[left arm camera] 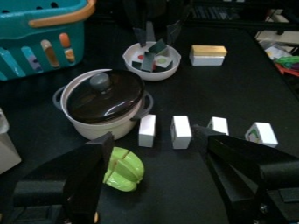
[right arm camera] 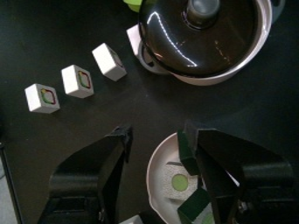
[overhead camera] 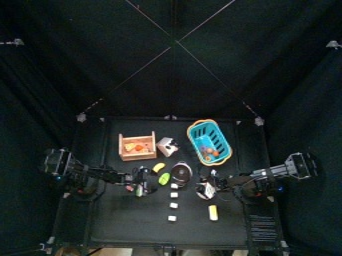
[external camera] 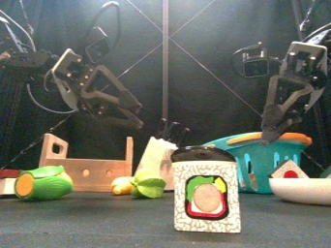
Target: Grab sushi piece
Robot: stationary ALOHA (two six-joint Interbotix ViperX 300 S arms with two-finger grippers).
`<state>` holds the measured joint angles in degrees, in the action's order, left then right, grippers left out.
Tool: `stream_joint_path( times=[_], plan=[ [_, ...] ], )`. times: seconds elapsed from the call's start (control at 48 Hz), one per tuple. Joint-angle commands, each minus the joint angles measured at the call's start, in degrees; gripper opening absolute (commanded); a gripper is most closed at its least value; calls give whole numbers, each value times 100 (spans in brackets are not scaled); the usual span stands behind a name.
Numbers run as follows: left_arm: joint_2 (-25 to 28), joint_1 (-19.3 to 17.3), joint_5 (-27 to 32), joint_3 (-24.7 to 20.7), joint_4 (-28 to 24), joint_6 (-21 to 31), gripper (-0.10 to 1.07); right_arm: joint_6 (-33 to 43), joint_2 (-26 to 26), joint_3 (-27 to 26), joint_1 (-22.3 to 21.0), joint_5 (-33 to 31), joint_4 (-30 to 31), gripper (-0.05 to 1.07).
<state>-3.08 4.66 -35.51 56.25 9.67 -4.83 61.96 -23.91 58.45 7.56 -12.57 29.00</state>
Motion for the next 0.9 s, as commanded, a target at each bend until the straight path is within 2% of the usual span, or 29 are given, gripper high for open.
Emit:
stream_joint_path(
  times=[0.0, 0.354, 0.875],
  plan=[
    [325, -9, -18, -378, 79, -18, 103, 0, -97, -53, 18, 35, 0, 86],
    [1230, -44, -18, -826, 53, -35, 102, 18, -97, -53, 0, 35, -9, 86],
    [1538, -53, -18, -1063, 44, -88, 87, 18, -35, -53, -18, 35, -9, 86]
  ],
)
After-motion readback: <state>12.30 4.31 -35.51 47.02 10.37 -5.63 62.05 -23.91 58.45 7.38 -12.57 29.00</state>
